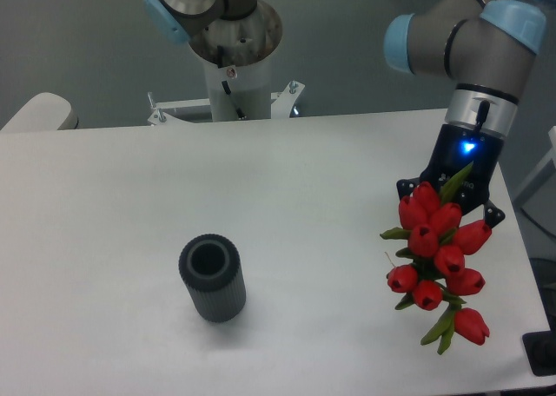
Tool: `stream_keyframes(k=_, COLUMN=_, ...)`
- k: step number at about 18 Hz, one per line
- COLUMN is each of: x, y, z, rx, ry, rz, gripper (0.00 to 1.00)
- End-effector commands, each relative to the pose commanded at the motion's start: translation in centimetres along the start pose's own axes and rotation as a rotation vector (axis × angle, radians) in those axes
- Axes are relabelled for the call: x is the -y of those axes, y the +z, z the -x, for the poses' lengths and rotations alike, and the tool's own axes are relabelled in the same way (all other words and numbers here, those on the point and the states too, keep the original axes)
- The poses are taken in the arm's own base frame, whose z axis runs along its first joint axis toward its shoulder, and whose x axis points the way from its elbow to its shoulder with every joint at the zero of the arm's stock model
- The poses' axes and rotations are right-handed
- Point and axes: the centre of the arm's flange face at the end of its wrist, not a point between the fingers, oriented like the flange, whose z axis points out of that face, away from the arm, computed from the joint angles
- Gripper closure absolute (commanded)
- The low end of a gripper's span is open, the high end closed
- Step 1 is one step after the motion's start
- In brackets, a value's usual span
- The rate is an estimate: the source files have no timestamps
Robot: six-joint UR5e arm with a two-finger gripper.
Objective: Place the flowers on the table
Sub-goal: 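Move the held tulips toward the grey vase and lower them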
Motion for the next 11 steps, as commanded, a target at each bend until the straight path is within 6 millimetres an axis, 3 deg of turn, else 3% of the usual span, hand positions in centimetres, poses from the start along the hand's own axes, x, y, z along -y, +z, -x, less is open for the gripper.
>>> stream_keyframes(k=11, x=-1.6, y=4.8, z=-5.7, rx=0.071, ry=0.228, rz=0.441, gripper=0.71)
